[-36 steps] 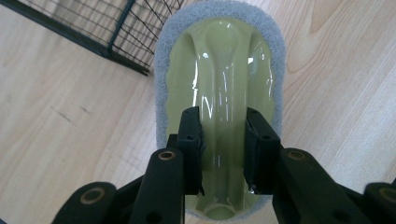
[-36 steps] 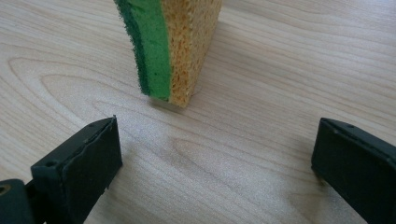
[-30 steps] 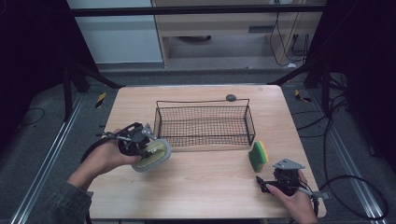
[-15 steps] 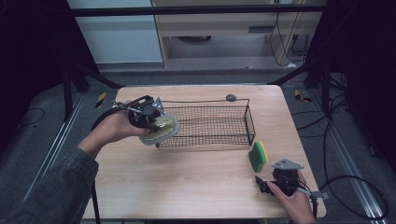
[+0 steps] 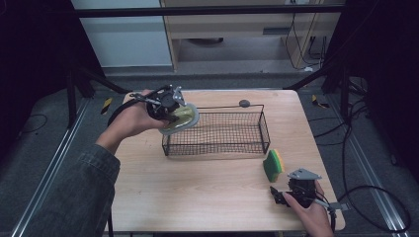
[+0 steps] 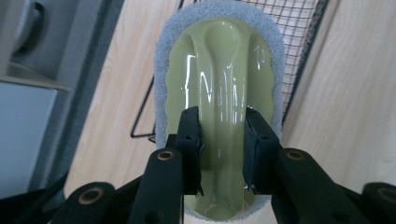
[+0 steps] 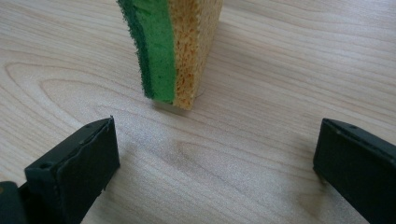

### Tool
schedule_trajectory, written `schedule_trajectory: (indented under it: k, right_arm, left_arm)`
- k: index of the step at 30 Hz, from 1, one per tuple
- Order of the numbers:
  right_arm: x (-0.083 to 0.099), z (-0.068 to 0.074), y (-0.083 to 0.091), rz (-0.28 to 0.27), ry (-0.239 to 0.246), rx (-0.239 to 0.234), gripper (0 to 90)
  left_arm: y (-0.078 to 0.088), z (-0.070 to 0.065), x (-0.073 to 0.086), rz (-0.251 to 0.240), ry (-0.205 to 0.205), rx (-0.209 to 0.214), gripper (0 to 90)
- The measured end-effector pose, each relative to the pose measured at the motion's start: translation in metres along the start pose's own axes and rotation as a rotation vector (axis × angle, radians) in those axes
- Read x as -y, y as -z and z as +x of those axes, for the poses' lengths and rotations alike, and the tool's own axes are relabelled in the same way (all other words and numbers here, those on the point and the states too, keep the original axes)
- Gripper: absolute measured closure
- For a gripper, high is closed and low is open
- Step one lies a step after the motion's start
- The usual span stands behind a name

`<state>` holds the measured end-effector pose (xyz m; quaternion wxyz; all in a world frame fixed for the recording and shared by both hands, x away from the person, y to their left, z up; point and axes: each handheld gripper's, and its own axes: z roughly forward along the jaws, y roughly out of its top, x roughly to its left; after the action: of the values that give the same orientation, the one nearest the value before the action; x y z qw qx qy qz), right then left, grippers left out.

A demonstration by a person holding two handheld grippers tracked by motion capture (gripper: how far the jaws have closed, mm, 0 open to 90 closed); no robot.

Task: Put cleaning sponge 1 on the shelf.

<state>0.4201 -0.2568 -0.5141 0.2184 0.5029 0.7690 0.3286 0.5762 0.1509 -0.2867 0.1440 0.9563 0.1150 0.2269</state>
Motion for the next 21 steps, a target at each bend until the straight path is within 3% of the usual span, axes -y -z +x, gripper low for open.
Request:
schedule_trajectory:
  k: [10, 21]
  right_arm:
    - [-0.002, 0.0, -0.002, 0.001, -0.006, 0.004, 0.5]
    - [-0.002, 0.0, -0.002, 0.001, -0.006, 0.005, 0.5]
  left_arm:
    - [-0.02, 0.006, -0.007, -0.014, -0.018, -0.022, 70.6]
    - [-0.031, 0.008, -0.014, 0.035, -0.041, -0.05, 70.6]
